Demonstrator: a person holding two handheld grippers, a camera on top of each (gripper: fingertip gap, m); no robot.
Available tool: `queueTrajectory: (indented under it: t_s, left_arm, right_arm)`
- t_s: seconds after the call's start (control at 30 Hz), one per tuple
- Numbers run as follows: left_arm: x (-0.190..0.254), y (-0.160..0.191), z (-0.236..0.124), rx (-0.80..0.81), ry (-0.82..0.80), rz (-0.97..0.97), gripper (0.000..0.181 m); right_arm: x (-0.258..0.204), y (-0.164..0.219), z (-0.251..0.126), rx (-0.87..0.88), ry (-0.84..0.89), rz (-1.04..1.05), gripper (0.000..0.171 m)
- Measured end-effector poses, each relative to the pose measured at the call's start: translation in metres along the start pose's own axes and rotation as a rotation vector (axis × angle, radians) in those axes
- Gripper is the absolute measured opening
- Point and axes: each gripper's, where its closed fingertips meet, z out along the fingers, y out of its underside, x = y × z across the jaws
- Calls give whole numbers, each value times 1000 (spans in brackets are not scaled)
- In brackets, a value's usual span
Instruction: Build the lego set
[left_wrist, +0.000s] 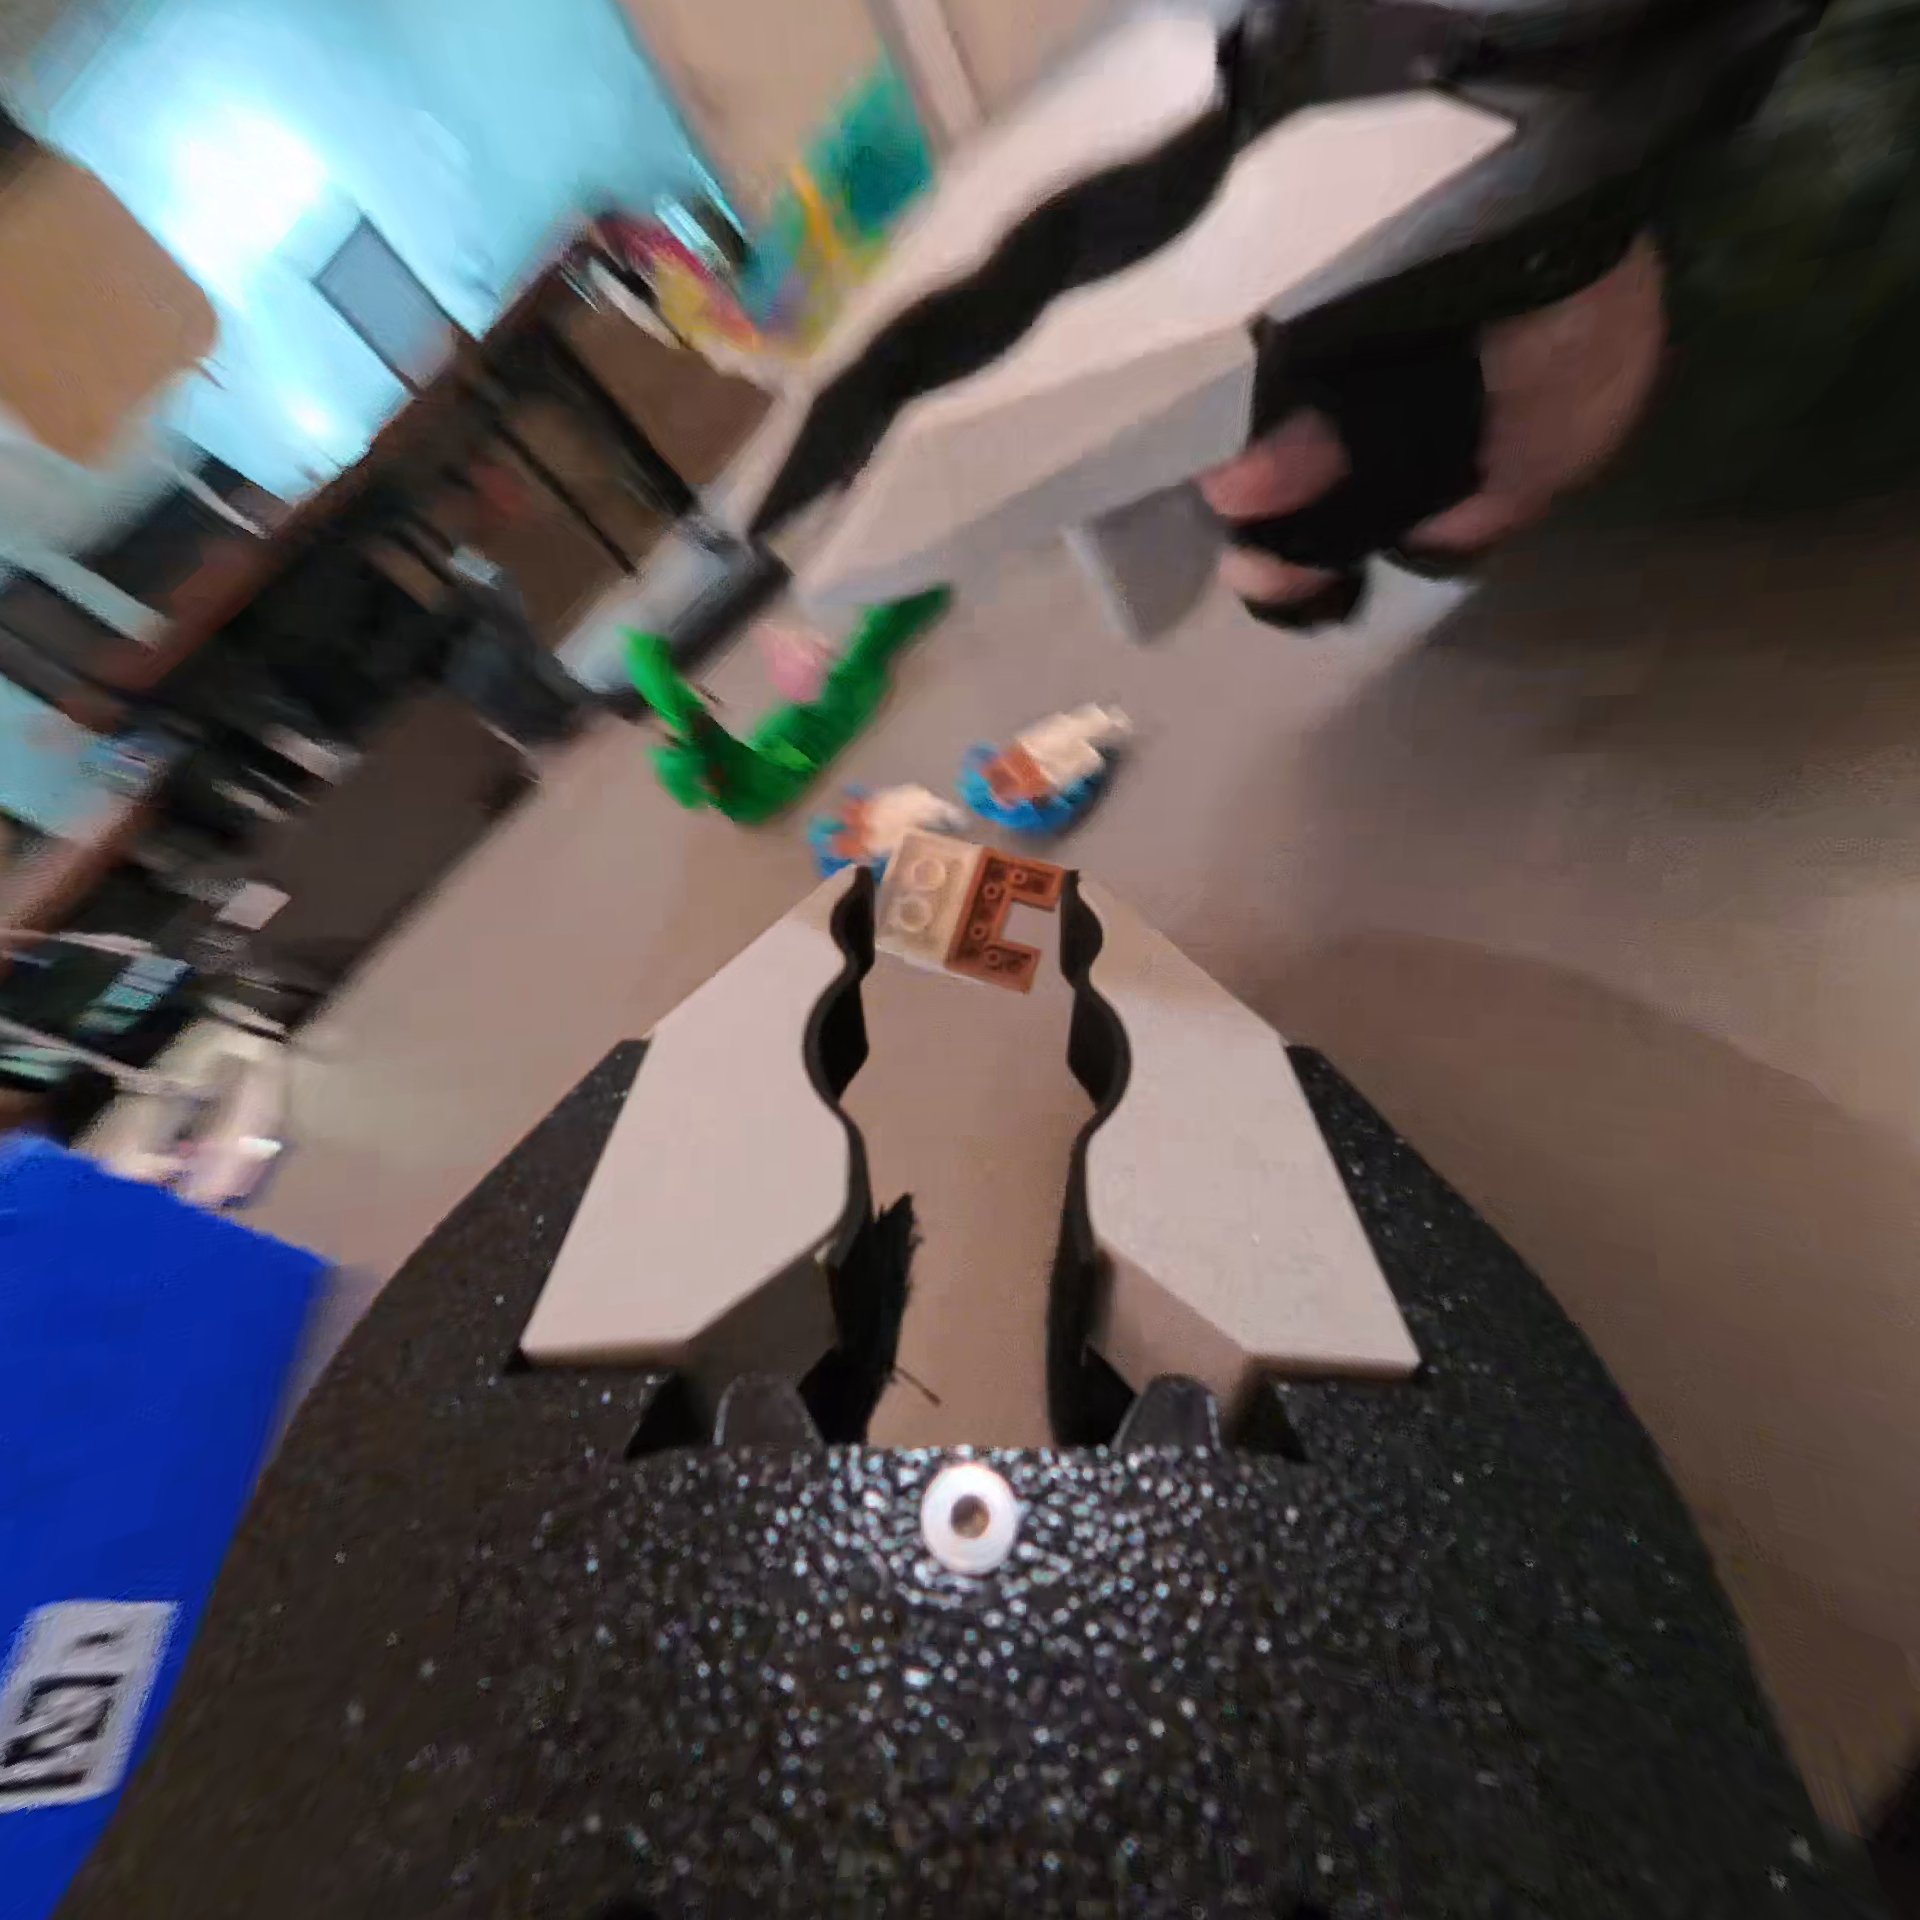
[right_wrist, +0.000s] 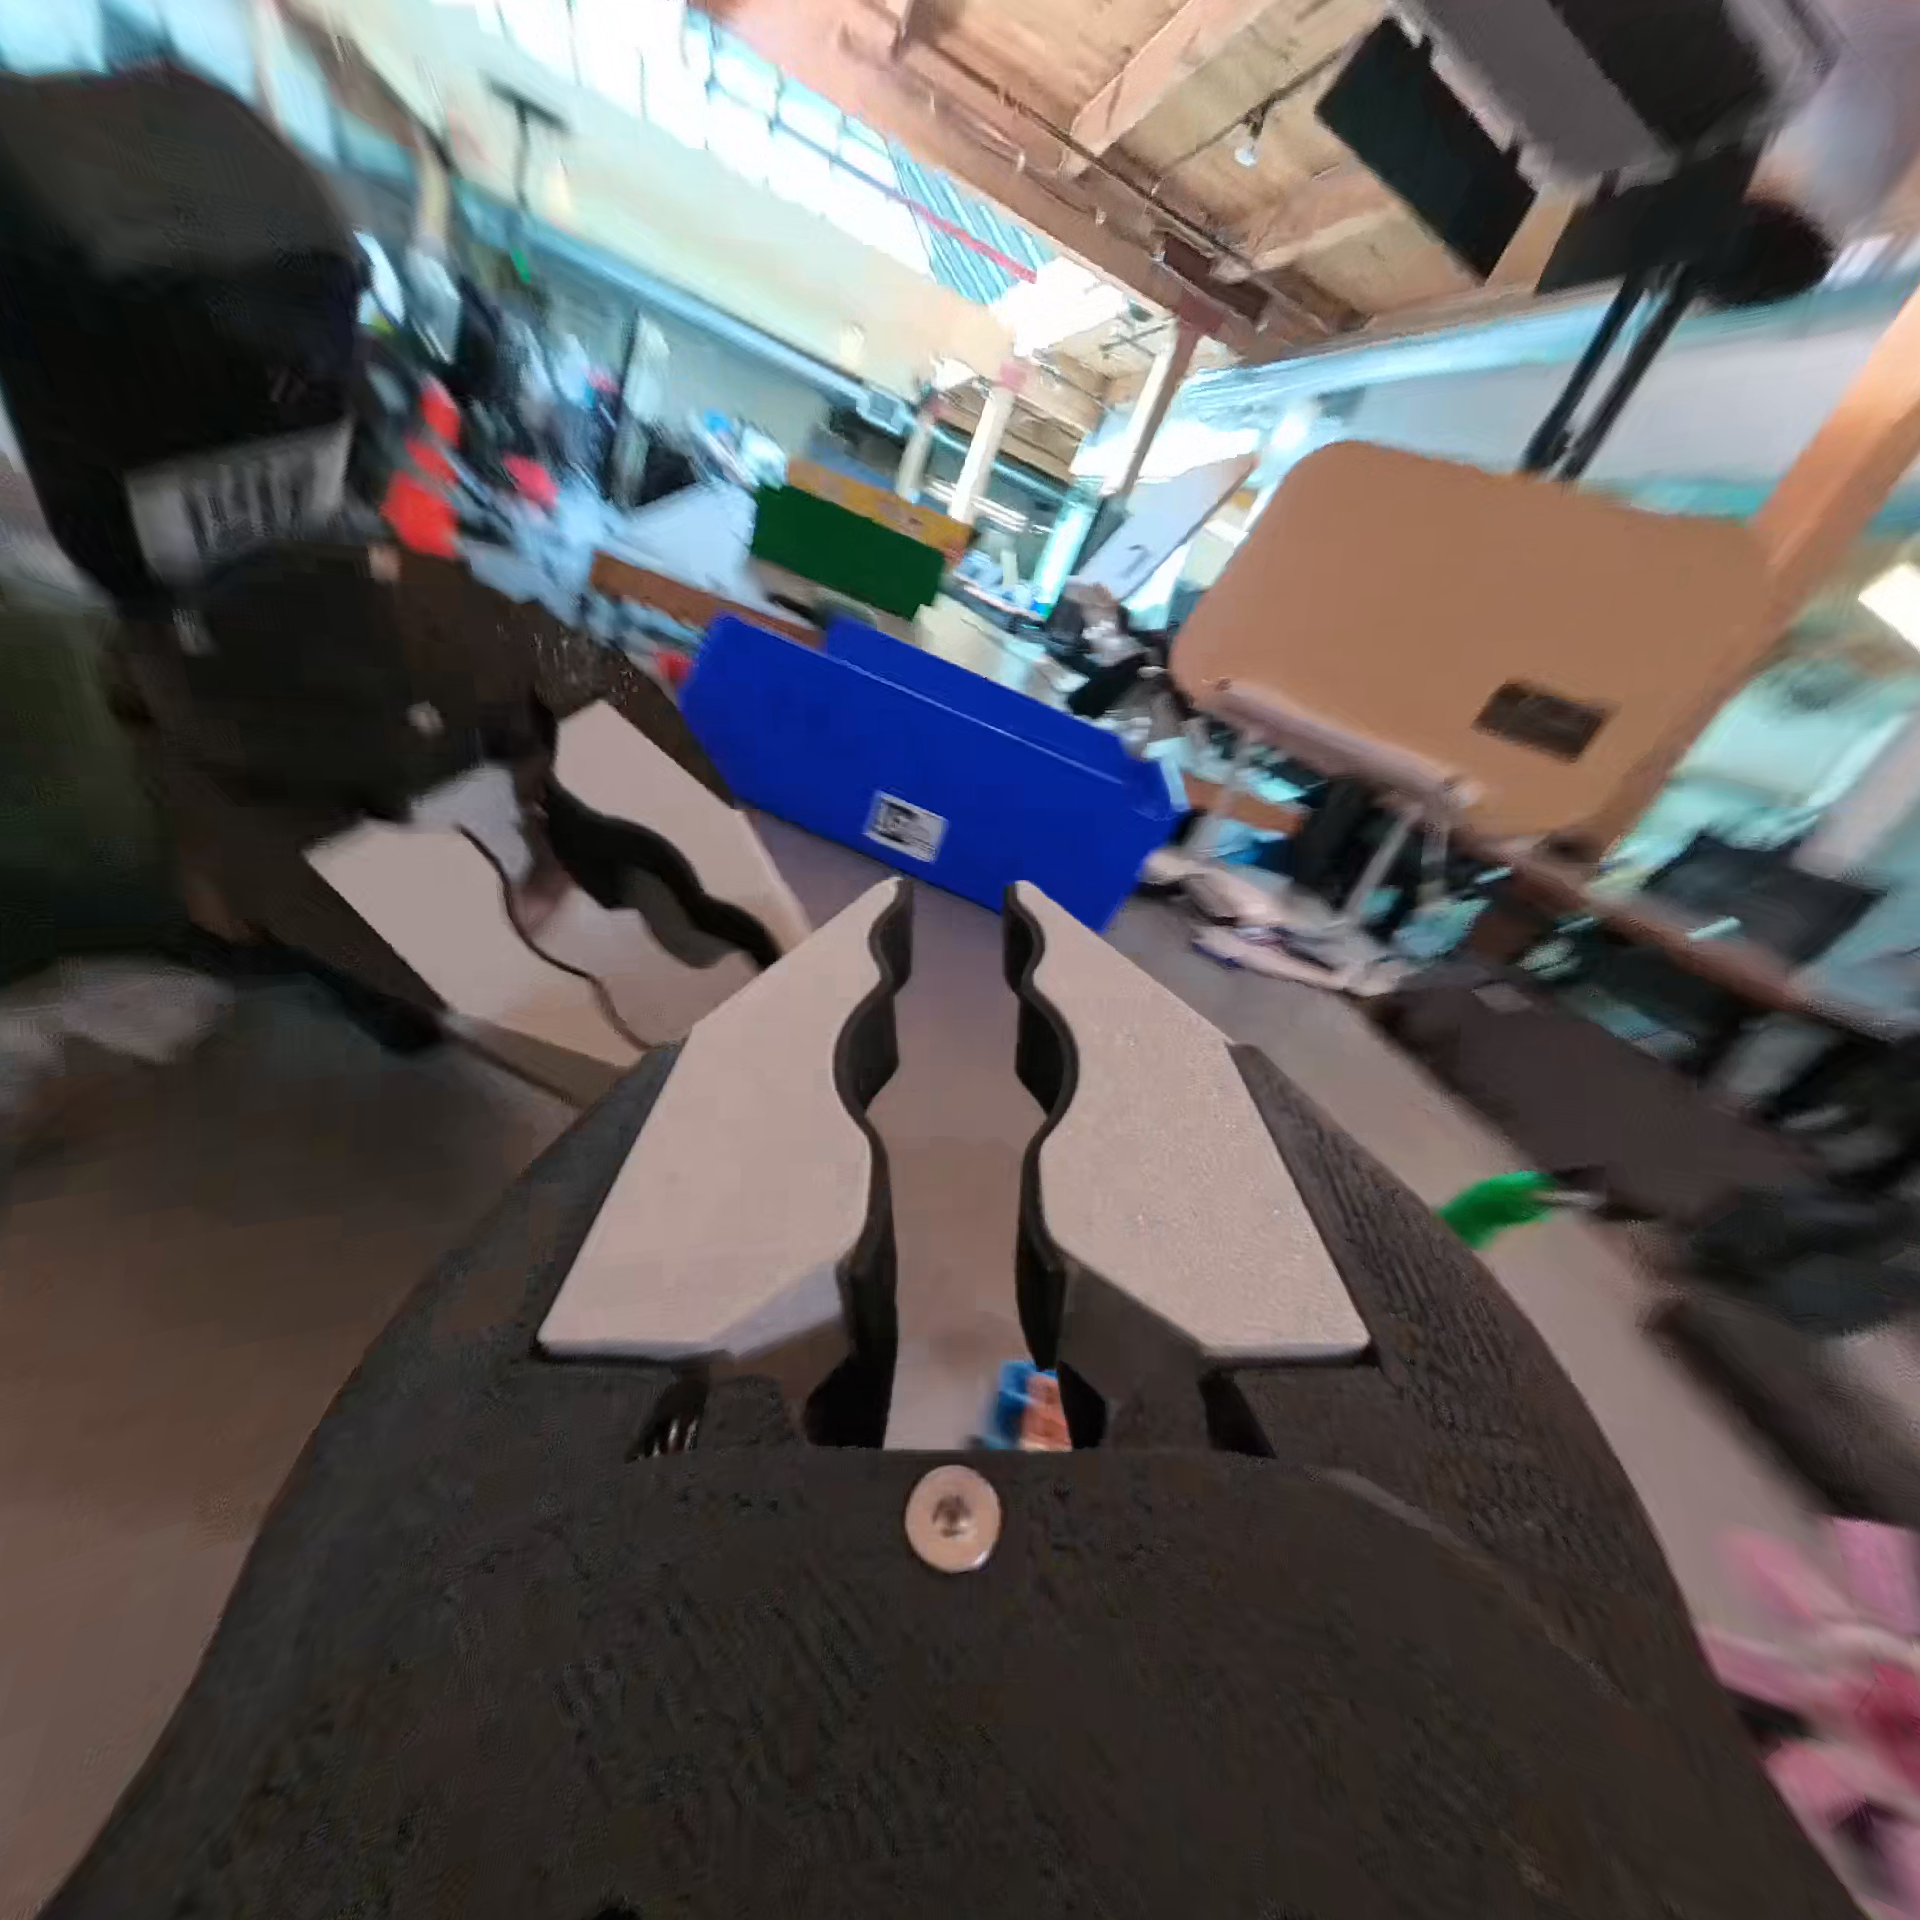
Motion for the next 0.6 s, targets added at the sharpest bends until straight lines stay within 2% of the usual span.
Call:
queueTrajectory:
  t_s: [0.03,0.17,0.27,0.37,0.47,0.6]
  left_arm:
    - [-9,-10,-6,62,-75,40,32]
    - [-24,-22,-19,127,-265,233,31]
    - [-19,-24,-18,133,-287,305,32]
    - [-12,-25,-15,135,-260,316,31]
    - [0,-21,-11,132,-126,250,36]
    - [-3,-10,-10,35,-91,266,47]
  right_arm:
    - [-2,-1,2,-2,-34,130,17]
    - [-27,6,10,-90,-256,508,24]
    - [-35,16,12,-141,-316,623,23]
    - [-33,22,11,-171,-329,654,6]
    - [-19,36,9,-232,-228,432,6]
    - [-3,53,3,-368,-67,-296,6]
